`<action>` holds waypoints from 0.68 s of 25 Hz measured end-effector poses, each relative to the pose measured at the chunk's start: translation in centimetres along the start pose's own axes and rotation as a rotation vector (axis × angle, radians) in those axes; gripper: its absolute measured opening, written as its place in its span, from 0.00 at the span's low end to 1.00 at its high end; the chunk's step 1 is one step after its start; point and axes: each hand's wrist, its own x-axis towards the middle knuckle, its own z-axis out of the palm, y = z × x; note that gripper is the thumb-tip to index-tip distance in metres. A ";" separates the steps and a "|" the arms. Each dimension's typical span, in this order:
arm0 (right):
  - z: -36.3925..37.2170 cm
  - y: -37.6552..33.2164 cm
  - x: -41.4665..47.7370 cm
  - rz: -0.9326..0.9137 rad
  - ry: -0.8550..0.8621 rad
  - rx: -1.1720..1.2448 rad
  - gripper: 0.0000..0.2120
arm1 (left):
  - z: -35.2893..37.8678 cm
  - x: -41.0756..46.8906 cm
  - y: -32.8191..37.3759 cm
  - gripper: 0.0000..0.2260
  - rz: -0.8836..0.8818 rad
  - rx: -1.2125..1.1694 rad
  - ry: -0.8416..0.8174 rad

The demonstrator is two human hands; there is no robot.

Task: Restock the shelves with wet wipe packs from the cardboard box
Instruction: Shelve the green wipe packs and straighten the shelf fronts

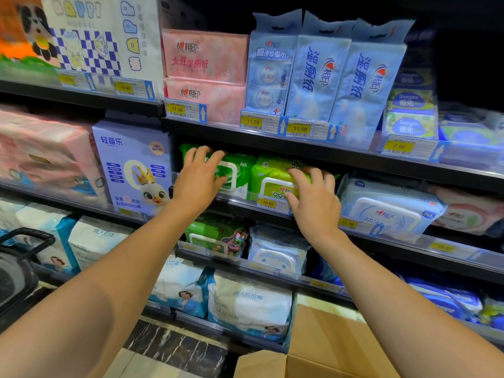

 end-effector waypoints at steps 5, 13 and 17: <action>-2.1 1.7 -0.8 -0.098 -0.125 -0.001 0.31 | 0.0 -2.5 1.7 0.32 0.003 0.069 -0.006; -9.4 11.0 -8.0 -0.093 -0.025 -0.008 0.20 | -0.5 -7.6 14.9 0.26 0.251 -0.007 -0.024; -11.7 16.5 -10.4 0.051 0.003 -0.015 0.26 | 0.8 -8.3 21.1 0.29 0.181 -0.214 -0.247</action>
